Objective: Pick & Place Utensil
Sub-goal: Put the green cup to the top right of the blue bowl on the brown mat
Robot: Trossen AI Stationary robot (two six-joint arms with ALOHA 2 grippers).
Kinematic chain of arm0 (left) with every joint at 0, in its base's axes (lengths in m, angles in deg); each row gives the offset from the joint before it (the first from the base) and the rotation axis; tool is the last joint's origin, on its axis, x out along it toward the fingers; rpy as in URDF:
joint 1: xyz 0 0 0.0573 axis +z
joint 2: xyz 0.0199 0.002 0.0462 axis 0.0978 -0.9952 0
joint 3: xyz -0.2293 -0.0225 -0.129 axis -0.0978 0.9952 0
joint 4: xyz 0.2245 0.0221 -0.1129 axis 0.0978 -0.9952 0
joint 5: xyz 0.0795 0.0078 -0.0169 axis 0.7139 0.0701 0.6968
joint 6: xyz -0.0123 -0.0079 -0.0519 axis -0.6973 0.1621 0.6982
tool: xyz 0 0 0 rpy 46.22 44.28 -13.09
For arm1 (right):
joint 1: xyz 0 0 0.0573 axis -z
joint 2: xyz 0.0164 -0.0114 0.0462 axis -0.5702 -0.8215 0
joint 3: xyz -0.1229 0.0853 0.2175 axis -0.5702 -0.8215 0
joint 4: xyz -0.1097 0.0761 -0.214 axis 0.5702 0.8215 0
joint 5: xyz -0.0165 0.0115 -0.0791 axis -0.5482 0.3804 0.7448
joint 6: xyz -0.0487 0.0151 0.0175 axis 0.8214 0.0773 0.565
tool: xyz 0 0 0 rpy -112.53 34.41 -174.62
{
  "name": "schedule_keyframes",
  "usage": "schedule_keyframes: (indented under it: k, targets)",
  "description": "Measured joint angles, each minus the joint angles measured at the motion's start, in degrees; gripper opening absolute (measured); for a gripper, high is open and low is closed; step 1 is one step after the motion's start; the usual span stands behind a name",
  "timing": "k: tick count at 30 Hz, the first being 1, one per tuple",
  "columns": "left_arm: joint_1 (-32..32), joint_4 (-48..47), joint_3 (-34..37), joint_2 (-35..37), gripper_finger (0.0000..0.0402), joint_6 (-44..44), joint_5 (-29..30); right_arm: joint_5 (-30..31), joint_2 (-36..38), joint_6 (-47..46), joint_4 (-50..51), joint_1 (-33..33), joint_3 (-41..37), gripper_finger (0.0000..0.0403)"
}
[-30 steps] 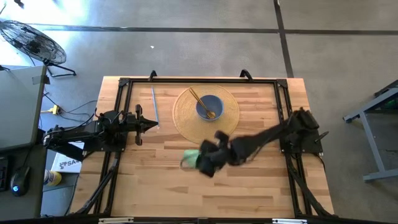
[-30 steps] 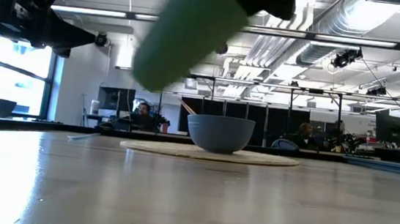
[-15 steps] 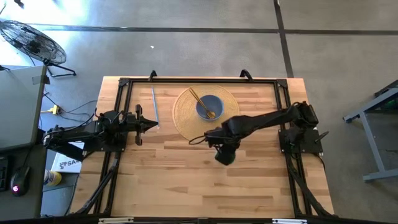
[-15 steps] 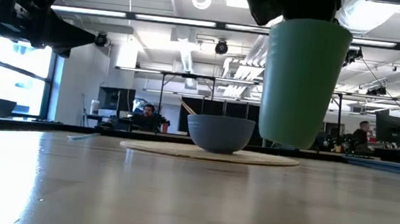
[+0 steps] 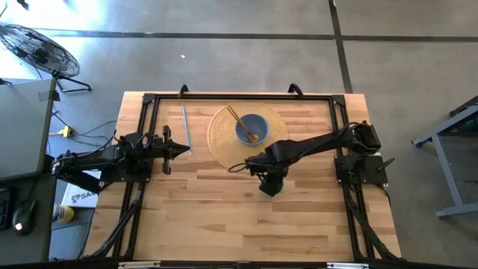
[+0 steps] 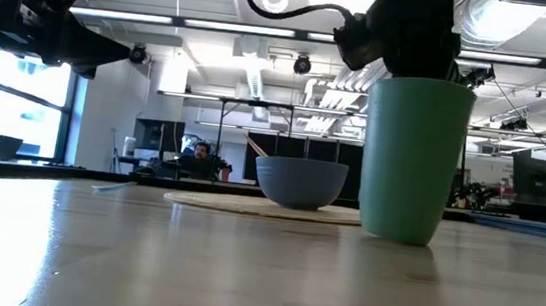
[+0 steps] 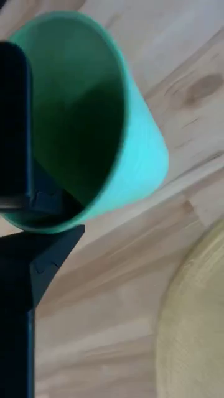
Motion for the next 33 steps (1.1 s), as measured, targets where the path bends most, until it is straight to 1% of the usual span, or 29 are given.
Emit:
schedule_keyframes:
  k: [4, 10, 14, 17, 20, 23, 26, 30, 33]
  targets:
    - [0.0, 0.0, 0.0, 0.0, 0.0001, 0.0, 0.0, 0.5, -0.1, 2.0, -1.5, -0.1, 0.9, 0.0059]
    - [0.0, 0.0, 0.0, 0.0, 0.0001, 0.0, 0.0, 0.7, -0.1, 2.0, -2.6, -0.1, 1.3, 0.0111]
    - [0.0, 0.0, 0.0, 0.0, 0.0001, 0.0, 0.0, 1.0, -0.1, 2.7, -1.7, -0.6, 4.4, 0.0142]
    - [0.0, 0.0, 0.0, 0.0, 0.0001, 0.0, 0.0, 4.2, -0.1, 3.8, 1.8, -1.6, 9.0, 0.0164]
    - [0.0, 0.0, 0.0, 0.0, 0.0001, 0.0, 0.0, 9.5, 0.1, 2.7, 7.8, -3.7, 13.9, 0.0185]
    - [0.0, 0.0, 0.0, 0.0, 0.0001, 0.0, 0.0, 15.2, 0.9, -1.0, 12.0, -7.3, 16.9, 0.0208]
    - [0.0, 0.0, 0.0, 0.0, 0.0001, 0.0, 0.0, 16.9, 1.7, -4.8, 12.6, -12.1, 17.1, 0.0235]
    - [0.0, 0.0, 0.0, 0.0, 0.0001, 0.0, 0.0, 18.6, 1.9, -12.5, 11.9, -18.4, 14.4, 0.0275]
    - [0.0, 0.0, 0.0, 0.0, 0.0001, 0.0, 0.0, 20.0, 1.9, -19.6, 10.3, -22.7, 10.5, 0.0302]
